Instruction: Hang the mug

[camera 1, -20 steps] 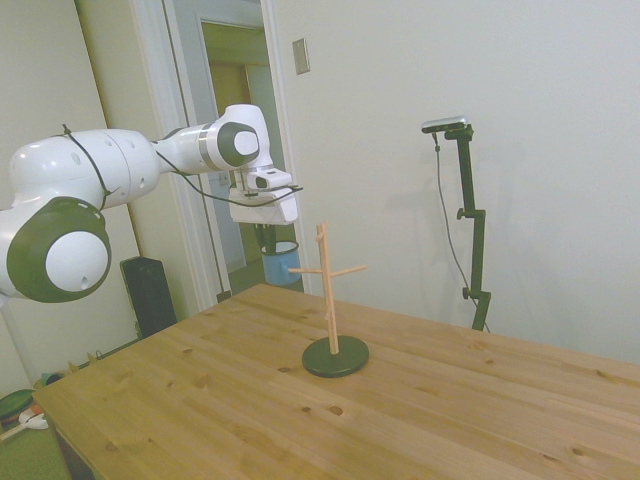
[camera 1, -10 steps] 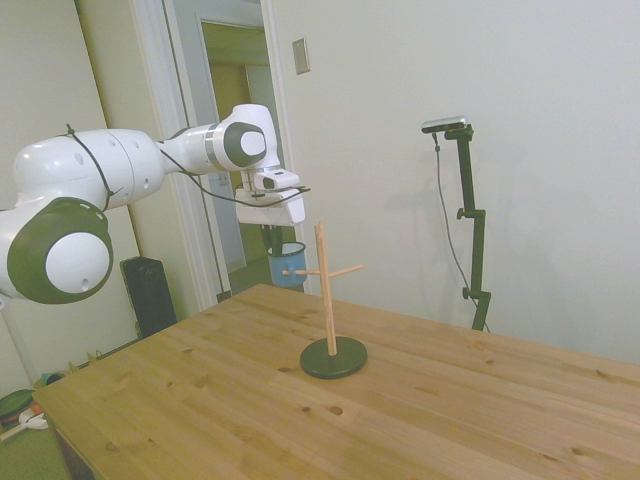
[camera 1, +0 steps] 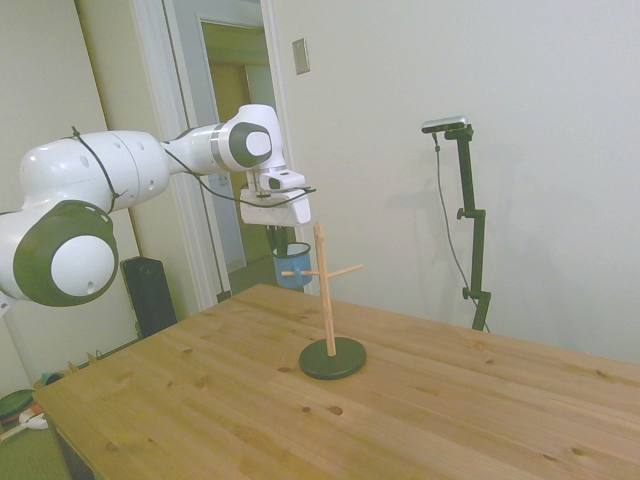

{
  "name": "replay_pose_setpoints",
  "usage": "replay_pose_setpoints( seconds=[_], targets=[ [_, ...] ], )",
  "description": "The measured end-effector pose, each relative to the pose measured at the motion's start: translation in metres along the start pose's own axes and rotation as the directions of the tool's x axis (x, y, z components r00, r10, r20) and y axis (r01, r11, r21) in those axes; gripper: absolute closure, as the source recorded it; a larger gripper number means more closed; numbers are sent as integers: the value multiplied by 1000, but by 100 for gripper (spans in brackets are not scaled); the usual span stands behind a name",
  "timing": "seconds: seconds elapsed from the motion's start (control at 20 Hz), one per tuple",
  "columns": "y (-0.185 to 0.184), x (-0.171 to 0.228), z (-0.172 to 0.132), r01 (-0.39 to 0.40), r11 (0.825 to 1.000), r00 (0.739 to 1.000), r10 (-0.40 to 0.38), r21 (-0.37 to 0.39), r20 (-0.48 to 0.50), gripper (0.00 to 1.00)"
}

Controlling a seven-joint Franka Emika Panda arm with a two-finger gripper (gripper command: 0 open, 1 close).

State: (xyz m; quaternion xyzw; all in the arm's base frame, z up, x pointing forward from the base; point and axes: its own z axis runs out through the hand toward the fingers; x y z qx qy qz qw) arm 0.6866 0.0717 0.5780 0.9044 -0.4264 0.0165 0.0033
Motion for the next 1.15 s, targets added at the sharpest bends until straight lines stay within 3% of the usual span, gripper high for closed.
replay_pose_setpoints(
  seconds=[0.75, 1.15],
  targets=[
    [3, -3, -18, 1, 1000, 1000, -1, 29, -17, 0],
    [-2, -92, -67, 110, 990, 989, -100, 88, -110, 0]
  ],
)
